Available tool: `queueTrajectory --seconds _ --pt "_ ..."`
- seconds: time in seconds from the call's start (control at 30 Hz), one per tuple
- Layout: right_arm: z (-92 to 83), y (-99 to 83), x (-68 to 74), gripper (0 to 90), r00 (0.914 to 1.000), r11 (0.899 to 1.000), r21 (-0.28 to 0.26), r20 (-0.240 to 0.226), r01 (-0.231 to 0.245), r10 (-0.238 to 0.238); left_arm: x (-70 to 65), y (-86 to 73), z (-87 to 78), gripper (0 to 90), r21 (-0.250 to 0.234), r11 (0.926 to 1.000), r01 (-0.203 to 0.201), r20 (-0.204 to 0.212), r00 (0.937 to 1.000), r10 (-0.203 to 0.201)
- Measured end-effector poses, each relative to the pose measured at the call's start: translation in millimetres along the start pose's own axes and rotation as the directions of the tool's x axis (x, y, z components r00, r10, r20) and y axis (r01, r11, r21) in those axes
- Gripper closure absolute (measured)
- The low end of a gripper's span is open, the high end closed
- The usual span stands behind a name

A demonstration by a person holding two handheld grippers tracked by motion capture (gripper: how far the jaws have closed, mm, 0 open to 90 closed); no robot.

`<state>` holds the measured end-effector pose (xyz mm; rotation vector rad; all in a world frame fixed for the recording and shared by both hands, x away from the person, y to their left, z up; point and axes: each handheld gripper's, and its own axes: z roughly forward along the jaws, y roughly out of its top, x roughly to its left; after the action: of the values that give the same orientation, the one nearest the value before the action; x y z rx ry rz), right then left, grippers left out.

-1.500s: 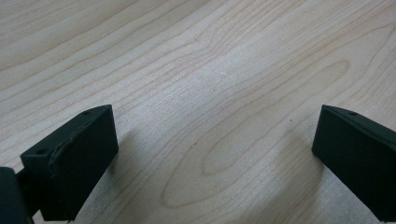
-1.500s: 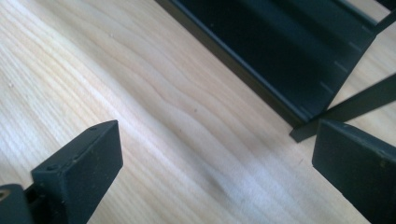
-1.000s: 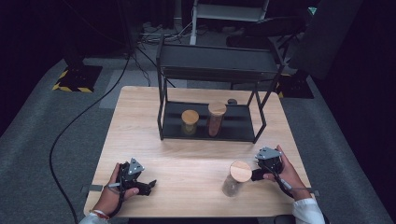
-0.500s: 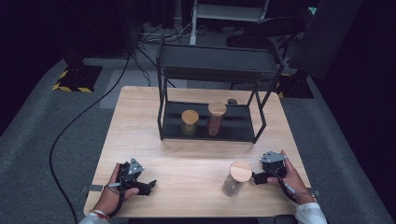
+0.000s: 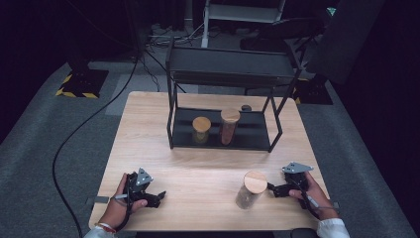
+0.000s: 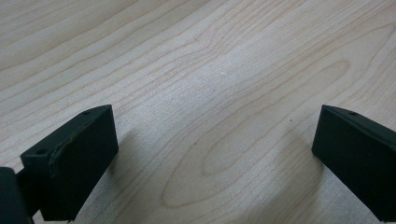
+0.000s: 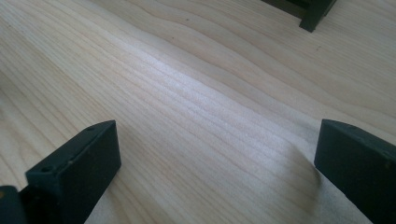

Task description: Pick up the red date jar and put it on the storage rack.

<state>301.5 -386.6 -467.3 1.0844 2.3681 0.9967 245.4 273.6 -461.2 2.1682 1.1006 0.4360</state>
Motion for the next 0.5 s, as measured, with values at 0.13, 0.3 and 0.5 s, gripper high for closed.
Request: queueTrajectory --seconds 0.13,0.3,0.5 --pt "-3.6 -5.2 -5.5 0.4 0.9999 1.000 -0.001 -0.010 -0.012 0.012 0.0 0.0 0.0 0.0 0.000 1.0000 0.000 0.000 1.0000 0.000" --pt "-5.6 -7.2 -6.8 0.4 0.9998 1.000 -0.001 -0.009 -0.015 0.015 0.1 -0.1 0.1 0.0 -0.001 1.0000 0.000 0.001 1.0000 0.000" --pt "-5.6 -7.2 -6.9 0.4 0.9998 1.000 -0.001 -0.009 -0.016 0.016 0.1 -0.1 0.0 0.0 0.000 1.0000 0.000 0.000 1.0000 0.000"
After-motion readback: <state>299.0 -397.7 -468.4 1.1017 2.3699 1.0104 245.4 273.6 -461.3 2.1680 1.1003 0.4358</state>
